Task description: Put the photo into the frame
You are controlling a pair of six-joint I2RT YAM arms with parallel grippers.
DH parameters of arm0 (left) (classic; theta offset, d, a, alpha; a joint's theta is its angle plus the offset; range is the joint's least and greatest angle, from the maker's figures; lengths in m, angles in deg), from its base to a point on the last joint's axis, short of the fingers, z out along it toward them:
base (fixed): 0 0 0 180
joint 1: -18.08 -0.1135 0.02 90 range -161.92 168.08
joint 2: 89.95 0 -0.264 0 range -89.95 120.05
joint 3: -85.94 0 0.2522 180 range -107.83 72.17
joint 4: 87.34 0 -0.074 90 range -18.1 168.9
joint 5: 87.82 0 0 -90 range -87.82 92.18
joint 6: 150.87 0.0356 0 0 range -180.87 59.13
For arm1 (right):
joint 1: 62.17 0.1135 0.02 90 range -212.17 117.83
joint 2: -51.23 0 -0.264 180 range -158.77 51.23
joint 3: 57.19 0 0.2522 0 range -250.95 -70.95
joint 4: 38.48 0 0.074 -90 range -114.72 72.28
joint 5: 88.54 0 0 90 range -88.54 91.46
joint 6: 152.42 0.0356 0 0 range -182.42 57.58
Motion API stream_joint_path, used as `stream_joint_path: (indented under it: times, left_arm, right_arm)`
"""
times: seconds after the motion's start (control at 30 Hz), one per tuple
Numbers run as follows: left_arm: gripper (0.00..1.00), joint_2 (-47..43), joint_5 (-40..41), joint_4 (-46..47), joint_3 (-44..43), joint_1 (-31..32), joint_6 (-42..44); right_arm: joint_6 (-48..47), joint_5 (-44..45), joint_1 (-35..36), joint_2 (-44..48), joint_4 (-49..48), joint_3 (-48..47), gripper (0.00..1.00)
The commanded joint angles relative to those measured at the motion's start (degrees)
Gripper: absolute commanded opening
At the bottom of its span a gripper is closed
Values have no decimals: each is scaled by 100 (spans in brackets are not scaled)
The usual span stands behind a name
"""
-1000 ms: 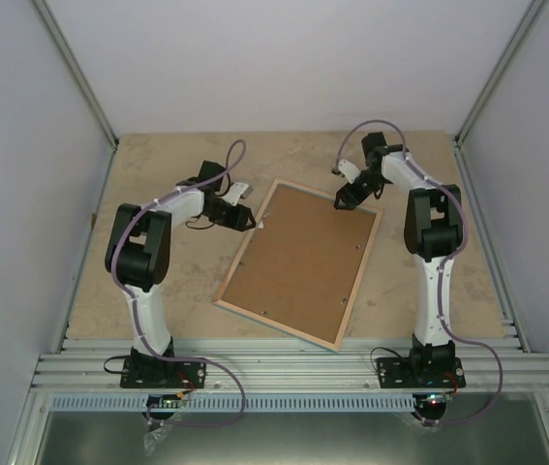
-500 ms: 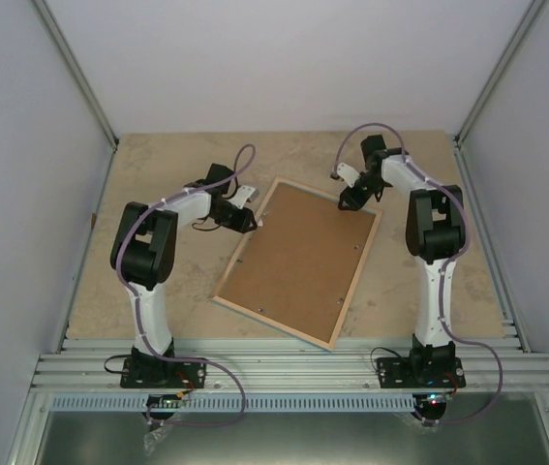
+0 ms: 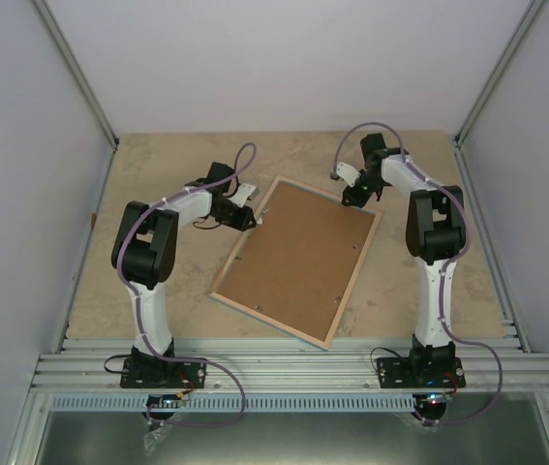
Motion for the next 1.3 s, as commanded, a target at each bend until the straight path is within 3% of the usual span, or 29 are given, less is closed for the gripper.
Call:
stream_joint_path:
  times: [0.0, 0.1, 0.17, 0.47, 0.67, 0.83, 1.03, 1.17, 1.27]
  left_arm:
    - [20, 245, 461, -253, 59, -74, 118]
    - [20, 216, 443, -242, 98, -74, 105]
    - [20, 201, 444, -233, 113, -74, 106]
    - [20, 188, 418, -217, 143, -74, 59]
    - [19, 200, 359, -167, 211, -74, 6]
    - [19, 171, 323, -140, 318, -74, -38]
    - [19, 24, 266, -76, 527, -74, -197]
    - [26, -161, 131, -40, 765, -163, -462]
    - [39, -369, 48, -3, 957, -340, -594]
  right_arm:
    - [219, 461, -60, -310, 238, 34, 18]
    - [196, 276, 29, -220, 213, 141, 29]
    - [115, 273, 110, -184, 154, 254, 31]
    - [107, 70, 158, -453, 235, 92, 29]
    - [1054, -361, 158, -670, 183, -128, 22]
    - [1892, -628, 182, -751, -220, -103, 23]
    - [2000, -515, 248, -981, -442, -578, 28]
    - [1831, -225, 264, -1129, -581, -1048, 31]
    - [1697, -148, 264, -1129, -668, -1260, 35]
